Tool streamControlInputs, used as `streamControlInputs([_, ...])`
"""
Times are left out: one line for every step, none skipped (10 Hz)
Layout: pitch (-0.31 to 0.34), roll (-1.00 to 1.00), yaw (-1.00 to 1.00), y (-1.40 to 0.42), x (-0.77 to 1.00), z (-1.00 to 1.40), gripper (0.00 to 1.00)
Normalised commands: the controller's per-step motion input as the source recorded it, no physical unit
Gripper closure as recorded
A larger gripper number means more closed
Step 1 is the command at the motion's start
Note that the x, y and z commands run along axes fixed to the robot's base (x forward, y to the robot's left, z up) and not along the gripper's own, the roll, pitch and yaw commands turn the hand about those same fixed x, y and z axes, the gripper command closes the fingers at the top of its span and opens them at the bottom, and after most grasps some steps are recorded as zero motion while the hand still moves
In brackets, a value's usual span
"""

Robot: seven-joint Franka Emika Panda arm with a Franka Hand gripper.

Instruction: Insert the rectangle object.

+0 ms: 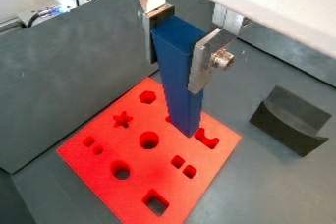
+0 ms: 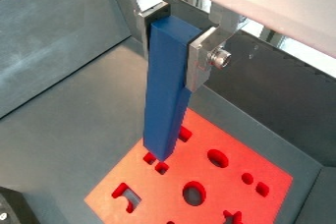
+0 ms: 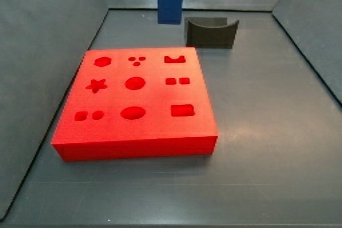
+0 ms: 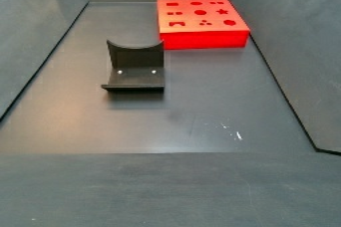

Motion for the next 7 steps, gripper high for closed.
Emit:
streamControlInputs([-0.009,0.00,0.10,-0.55,0.07,-0.14,1.00])
streamControlInputs([0.000,0.05,0.08,-0.88,0.26,-0.13,1.00])
streamControlInputs([0.000,0.02,0.00,-0.99,0.39,-0.08,1.00])
streamControlInputs([0.007,0.00,0.00,-1.00,0.44,0.00,1.00])
streamControlInputs([0.014,0.00,0.00,-1.00,0.45,0.00,1.00])
streamControlInputs([0.016,0.00,0.00,-1.00,0.46,0.00,1.00])
streamControlInputs([0.049,0.00,0.00,-1.00,0.46,0.00,1.00])
